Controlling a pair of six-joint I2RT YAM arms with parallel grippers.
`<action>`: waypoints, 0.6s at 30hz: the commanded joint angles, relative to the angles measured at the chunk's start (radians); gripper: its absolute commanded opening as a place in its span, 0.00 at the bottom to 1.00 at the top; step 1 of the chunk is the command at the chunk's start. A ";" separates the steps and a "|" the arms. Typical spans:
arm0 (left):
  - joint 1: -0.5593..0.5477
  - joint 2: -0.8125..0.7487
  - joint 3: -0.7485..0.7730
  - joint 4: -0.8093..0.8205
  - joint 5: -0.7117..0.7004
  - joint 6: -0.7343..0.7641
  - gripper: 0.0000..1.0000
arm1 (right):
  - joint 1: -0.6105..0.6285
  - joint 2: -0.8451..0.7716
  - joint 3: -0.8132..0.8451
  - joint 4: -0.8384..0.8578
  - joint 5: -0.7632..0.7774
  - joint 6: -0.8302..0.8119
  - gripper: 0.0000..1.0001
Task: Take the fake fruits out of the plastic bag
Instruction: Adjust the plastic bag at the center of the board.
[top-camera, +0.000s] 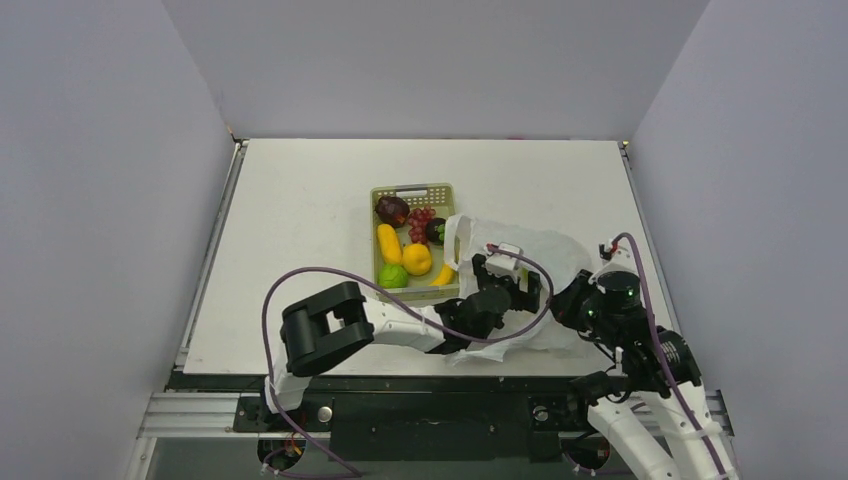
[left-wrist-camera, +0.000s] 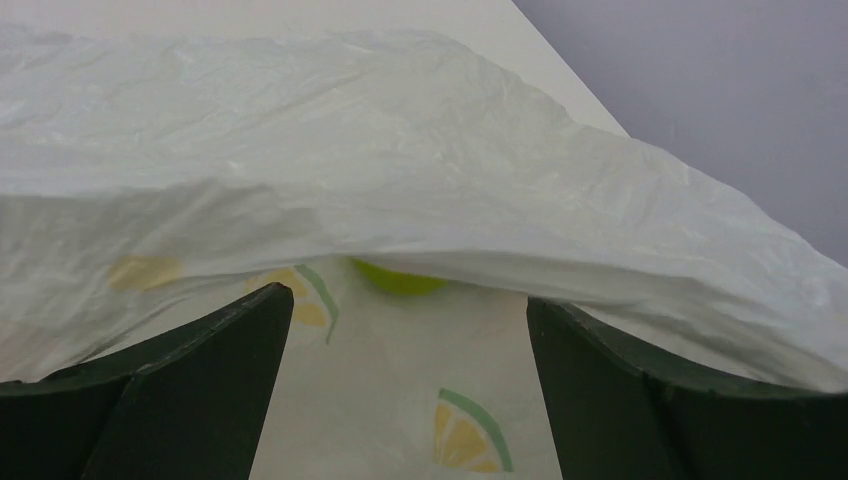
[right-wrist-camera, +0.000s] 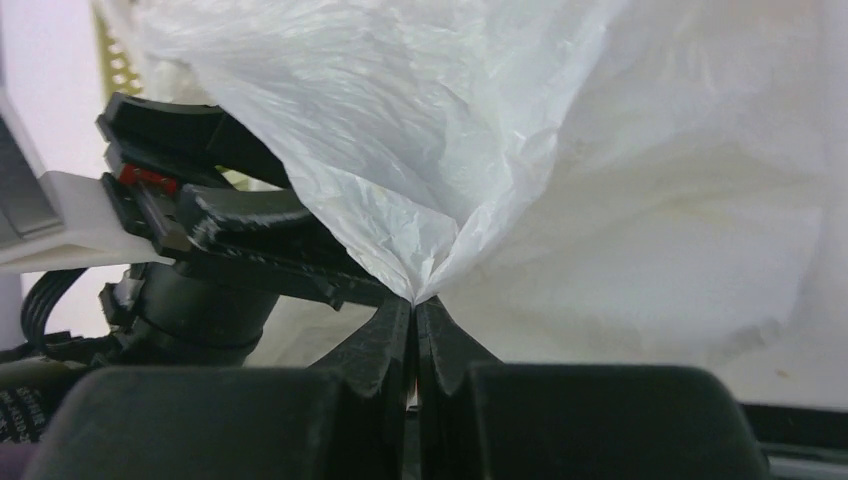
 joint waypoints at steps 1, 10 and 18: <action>0.041 -0.175 -0.056 -0.005 0.064 0.037 0.87 | 0.000 0.098 0.022 0.314 -0.245 -0.095 0.00; 0.063 -0.404 -0.151 -0.184 0.161 0.012 0.89 | -0.001 0.249 0.245 0.415 -0.531 -0.177 0.00; 0.036 -0.402 -0.182 -0.223 0.237 -0.020 0.83 | -0.004 0.031 -0.020 0.169 -0.288 -0.040 0.00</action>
